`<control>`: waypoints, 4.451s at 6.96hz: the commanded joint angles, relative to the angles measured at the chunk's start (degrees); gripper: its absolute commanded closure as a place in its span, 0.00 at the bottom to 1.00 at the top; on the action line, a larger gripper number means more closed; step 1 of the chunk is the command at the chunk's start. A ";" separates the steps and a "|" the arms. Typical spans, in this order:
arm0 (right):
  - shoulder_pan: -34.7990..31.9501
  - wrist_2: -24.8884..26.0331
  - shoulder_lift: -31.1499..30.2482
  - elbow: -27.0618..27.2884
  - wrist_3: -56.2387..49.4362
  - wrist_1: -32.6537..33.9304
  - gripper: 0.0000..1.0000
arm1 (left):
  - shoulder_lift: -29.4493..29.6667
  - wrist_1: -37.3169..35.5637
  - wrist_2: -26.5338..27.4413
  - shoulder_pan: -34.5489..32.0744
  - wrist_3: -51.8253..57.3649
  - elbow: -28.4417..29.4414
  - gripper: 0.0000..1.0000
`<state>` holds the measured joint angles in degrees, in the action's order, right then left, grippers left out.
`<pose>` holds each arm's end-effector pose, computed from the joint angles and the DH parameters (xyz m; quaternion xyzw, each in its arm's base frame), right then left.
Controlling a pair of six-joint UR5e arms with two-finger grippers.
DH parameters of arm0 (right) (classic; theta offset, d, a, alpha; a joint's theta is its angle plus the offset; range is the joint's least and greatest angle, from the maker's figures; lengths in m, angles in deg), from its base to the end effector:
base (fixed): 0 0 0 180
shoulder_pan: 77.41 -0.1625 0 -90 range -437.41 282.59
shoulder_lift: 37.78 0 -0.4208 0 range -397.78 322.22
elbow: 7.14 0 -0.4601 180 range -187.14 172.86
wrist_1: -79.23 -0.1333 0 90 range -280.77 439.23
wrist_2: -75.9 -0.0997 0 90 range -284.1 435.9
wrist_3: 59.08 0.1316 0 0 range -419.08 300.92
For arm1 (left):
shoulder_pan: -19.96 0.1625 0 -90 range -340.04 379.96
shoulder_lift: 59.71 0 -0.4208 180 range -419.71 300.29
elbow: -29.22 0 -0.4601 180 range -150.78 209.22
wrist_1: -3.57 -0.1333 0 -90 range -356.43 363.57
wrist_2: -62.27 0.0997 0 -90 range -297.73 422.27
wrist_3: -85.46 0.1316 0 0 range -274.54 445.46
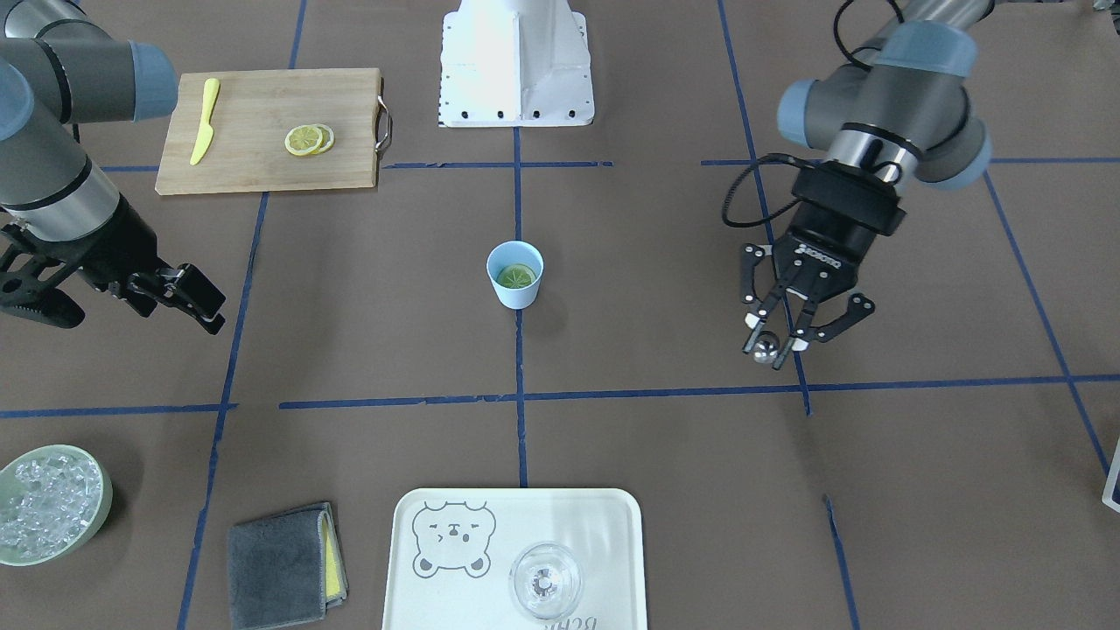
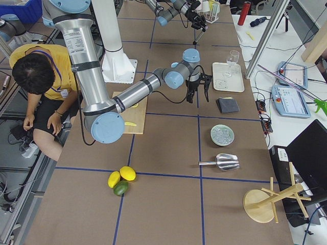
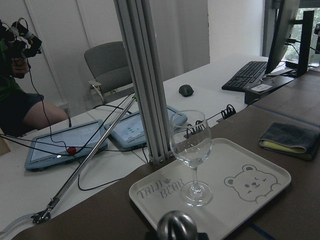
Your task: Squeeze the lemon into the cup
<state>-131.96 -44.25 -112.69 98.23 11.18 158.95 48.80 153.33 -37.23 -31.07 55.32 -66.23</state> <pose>-0.3257 -0.5733 0.3567 0.0086 -0.4151 0.1844 0.8908 0.3497 -0.6097 0.2898 0.5127 0.4280 0.1122 0.7358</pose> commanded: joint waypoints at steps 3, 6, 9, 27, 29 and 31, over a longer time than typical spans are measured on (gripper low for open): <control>-0.03 0.19 -0.15 -0.43 -1.08 0.00 0.00 | -14.94 -2.72 -28.02 -10.59 -17.76 -0.18 1.00; -0.12 0.36 -0.76 -0.34 -0.91 -2.18 0.00 | -19.22 -11.81 -27.15 -11.47 -17.32 0.61 1.00; -0.12 0.28 -1.37 0.27 -0.82 -2.20 0.00 | -13.45 -30.52 -22.32 -10.51 -17.23 1.05 1.00; -0.12 0.10 -2.08 0.98 -0.03 -2.20 0.00 | -5.59 -40.17 -23.64 -6.90 -8.44 11.34 0.59; -0.03 0.10 -2.08 0.89 -0.12 -2.20 0.00 | -5.59 -39.99 -23.63 -6.63 -8.88 12.22 0.00; -0.12 -0.34 -1.73 2.02 -0.21 -2.29 0.00 | -5.85 -40.25 -23.81 -6.89 -8.71 7.42 0.00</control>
<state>-132.04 -44.26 -114.64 99.46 11.04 156.69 43.22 113.33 -60.90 -37.79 46.49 -55.53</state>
